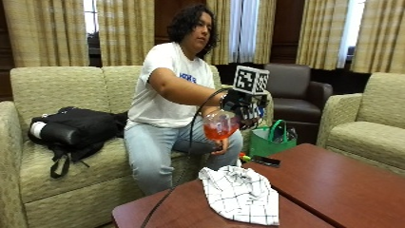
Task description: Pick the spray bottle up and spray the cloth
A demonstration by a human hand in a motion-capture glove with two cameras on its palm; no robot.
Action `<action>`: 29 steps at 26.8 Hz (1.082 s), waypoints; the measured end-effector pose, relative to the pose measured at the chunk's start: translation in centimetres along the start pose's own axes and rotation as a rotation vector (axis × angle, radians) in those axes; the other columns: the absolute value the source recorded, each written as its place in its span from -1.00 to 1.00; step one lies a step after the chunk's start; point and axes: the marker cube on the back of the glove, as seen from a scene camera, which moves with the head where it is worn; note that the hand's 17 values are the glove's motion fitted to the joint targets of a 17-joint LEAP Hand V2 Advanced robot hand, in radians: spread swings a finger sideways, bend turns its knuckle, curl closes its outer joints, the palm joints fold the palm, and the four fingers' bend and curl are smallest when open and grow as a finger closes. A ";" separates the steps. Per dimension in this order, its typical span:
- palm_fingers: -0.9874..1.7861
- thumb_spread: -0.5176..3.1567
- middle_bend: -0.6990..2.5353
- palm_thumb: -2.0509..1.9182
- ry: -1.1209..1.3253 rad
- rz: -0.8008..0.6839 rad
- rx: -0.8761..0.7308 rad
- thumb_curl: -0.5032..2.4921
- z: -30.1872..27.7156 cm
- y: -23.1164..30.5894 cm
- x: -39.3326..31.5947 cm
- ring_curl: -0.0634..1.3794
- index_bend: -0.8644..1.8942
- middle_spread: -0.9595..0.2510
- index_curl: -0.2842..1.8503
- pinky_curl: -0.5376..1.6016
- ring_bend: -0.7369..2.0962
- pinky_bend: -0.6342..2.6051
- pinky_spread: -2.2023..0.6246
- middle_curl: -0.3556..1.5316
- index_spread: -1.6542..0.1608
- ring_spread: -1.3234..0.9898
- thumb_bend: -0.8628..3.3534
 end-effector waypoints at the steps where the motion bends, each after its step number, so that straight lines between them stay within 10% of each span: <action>1: 0.71 -0.65 -0.18 0.51 -0.060 -0.001 0.036 -0.14 -1.6 -0.1 -0.5 -0.28 -0.08 0.22 -0.21 -0.14 -0.03 -0.36 0.34 -0.07 0.53 -0.04 -0.61; 19: 0.70 -0.65 -0.19 0.51 -1.277 -0.132 0.236 -0.13 -1.3 -8.1 -21.3 -0.28 -0.09 0.23 -0.20 -0.14 -0.03 -0.36 0.35 -0.08 0.53 -0.04 -0.61; 29: 0.71 -0.65 -0.19 0.51 -1.312 -0.072 0.451 -0.13 7.8 -11.9 -26.0 -0.28 -0.09 0.23 -0.19 -0.14 -0.04 -0.36 0.35 -0.08 0.53 -0.04 -0.61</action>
